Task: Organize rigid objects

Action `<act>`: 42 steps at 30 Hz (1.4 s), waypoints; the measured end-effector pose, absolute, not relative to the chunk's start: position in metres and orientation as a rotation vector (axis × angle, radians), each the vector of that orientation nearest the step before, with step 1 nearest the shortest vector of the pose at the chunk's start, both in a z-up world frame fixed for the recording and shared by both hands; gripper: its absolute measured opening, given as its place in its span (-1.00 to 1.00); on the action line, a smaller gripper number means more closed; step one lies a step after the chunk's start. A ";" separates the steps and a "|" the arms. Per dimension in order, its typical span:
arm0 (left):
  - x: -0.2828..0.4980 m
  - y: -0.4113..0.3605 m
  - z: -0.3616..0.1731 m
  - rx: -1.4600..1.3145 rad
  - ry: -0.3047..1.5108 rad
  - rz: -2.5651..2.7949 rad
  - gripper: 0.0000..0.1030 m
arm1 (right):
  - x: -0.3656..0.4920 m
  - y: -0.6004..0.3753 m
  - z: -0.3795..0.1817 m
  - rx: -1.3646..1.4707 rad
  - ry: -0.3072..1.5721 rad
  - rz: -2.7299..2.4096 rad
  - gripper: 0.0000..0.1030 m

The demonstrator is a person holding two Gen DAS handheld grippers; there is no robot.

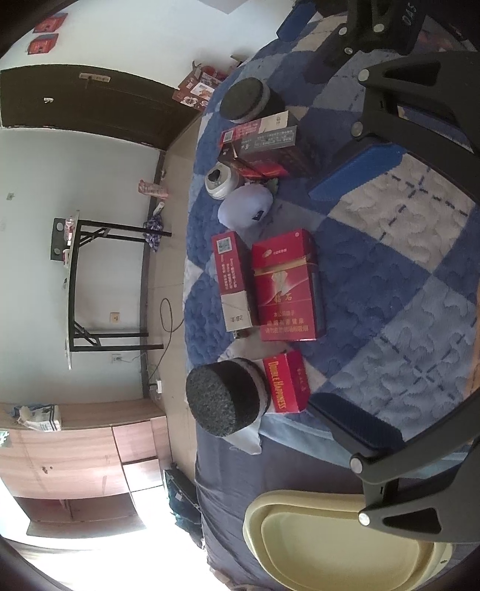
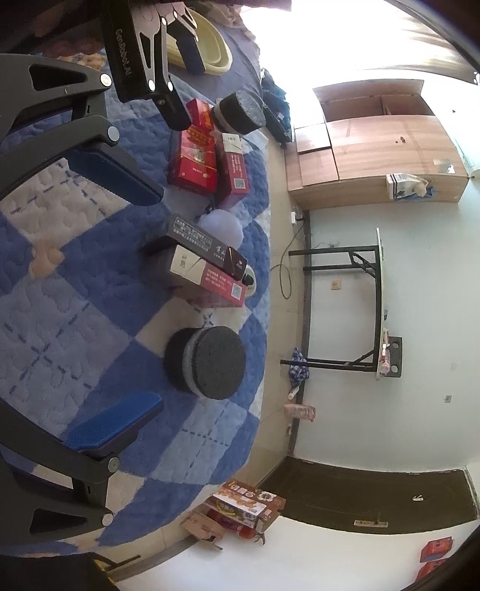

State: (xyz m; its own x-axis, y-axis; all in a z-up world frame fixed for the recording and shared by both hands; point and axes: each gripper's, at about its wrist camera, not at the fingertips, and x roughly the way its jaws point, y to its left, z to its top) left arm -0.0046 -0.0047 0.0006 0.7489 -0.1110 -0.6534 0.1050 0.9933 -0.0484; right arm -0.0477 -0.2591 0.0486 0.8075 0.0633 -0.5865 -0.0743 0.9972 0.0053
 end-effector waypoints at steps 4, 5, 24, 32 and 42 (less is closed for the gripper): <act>-0.005 -0.004 0.001 -0.012 0.709 -0.119 1.00 | -0.049 -0.259 0.049 -0.024 0.620 0.072 0.99; -0.005 -0.004 0.002 -0.012 0.709 -0.120 1.00 | -0.049 -0.259 0.048 -0.030 0.623 0.068 0.99; -0.011 -0.008 0.008 -0.011 0.688 -0.197 1.00 | -0.046 -0.261 0.047 -0.031 0.625 0.060 0.99; -0.012 -0.005 0.008 -0.040 0.690 -0.198 1.00 | -0.044 -0.276 0.046 0.040 0.624 0.068 0.99; -0.013 -0.004 0.008 -0.028 0.699 -0.196 1.00 | -0.043 -0.274 0.041 0.037 0.627 0.063 0.99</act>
State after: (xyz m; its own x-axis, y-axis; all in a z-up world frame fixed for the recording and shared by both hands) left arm -0.0125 -0.0040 0.0085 0.7479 -0.1887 -0.6364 0.1700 0.9812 -0.0912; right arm -0.0429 -0.2738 0.0406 0.8078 0.0699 -0.5853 -0.0473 0.9974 0.0537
